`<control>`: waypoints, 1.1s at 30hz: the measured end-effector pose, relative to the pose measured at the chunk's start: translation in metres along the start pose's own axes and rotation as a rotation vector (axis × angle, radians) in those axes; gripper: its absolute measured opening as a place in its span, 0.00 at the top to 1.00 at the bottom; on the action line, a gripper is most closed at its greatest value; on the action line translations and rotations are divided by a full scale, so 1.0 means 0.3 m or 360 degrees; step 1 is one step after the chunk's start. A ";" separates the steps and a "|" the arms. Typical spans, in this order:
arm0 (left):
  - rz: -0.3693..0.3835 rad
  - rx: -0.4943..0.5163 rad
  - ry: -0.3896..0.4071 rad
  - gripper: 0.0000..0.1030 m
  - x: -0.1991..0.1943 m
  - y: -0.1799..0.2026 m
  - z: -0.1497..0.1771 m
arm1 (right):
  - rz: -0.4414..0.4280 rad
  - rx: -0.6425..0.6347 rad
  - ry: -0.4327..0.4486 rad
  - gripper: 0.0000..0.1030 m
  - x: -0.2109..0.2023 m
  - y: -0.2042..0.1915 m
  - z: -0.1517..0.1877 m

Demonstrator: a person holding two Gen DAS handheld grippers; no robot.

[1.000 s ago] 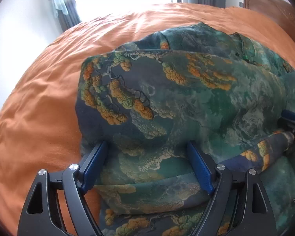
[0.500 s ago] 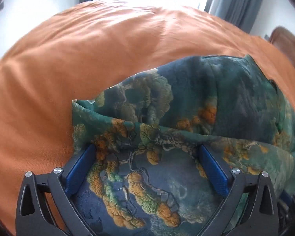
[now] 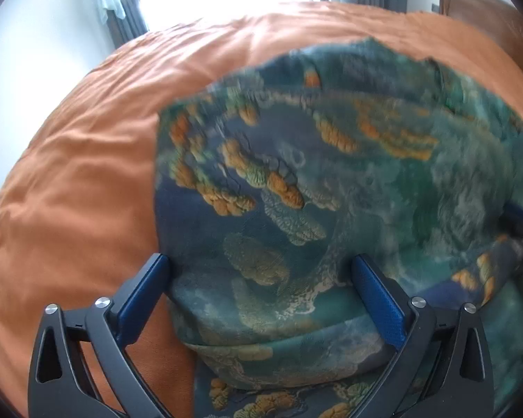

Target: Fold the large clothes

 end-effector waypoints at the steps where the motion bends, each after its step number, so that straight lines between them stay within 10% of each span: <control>1: 0.0012 -0.0036 0.0002 0.00 0.001 -0.004 -0.008 | 0.0017 -0.0013 -0.0006 0.57 0.002 -0.007 -0.001; 11: 0.0135 -0.0009 0.0095 0.01 -0.353 -0.093 0.168 | 0.0059 -0.0034 0.0013 0.40 -0.309 -0.029 0.032; 17: 0.0102 0.0007 0.0077 0.01 -0.544 -0.227 0.430 | 0.0188 0.0008 0.0044 0.35 -0.667 0.178 0.309; 22: 0.0342 -0.0050 0.0001 0.01 -0.575 -0.252 0.574 | 0.0381 0.0189 -0.0104 0.34 -0.861 0.438 0.536; 29: 0.0373 0.0062 -0.0081 0.01 -0.431 -0.149 0.610 | 0.0002 0.0499 -0.0174 0.33 -0.909 0.561 0.662; 33: 0.0584 0.0095 -0.0194 0.01 -0.416 -0.110 0.618 | -0.0295 0.0509 -0.0311 0.37 -0.846 0.502 0.693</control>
Point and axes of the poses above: each gripper's, at about its wrist camera, not at the fingertips, and x roughly the way its jaws point, y to its right, z to its underside, the point moved 1 cm from there along x, roughly the way its jaws point, and after that the axes turned 3 degrees about z, right-handed, at the moved point
